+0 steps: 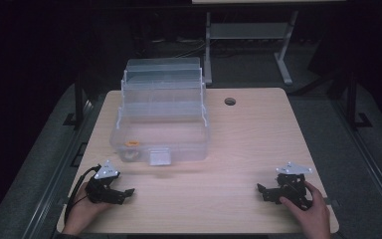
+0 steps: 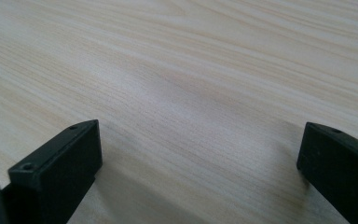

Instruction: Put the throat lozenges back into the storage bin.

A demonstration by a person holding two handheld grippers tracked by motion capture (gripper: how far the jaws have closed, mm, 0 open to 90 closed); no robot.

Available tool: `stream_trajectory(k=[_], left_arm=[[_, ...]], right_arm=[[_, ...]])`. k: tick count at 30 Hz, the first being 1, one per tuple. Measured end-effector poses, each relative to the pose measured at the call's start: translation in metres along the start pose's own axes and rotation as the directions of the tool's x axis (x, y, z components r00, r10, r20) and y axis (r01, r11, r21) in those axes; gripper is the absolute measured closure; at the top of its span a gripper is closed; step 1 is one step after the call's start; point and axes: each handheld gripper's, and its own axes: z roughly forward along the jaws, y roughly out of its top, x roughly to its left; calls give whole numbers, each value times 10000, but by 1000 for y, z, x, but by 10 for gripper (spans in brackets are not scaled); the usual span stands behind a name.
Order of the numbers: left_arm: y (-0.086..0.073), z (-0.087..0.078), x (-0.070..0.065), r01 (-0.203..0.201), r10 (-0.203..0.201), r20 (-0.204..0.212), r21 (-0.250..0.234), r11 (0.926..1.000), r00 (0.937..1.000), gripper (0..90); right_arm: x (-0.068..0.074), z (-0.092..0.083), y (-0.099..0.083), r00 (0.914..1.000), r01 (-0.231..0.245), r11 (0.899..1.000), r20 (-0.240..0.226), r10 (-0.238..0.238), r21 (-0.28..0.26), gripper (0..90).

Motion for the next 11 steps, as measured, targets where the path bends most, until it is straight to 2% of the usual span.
stream_trajectory(k=[3,5,11], left_arm=[[-6,1,1,-55,58,54,-561,9984,10000,120],[-8,1,1,-82,87,66,-710,9974,9999,120],[-9,1,1,-56,61,60,-769,9970,10000,121]], right_arm=[[0,0,0,10000,-2,10000,1,2,0,0],[0,0,0,10000,2,10000,-1,-2,0,0],[0,0,0,10000,-4,10000,-4,4,-5,0]])
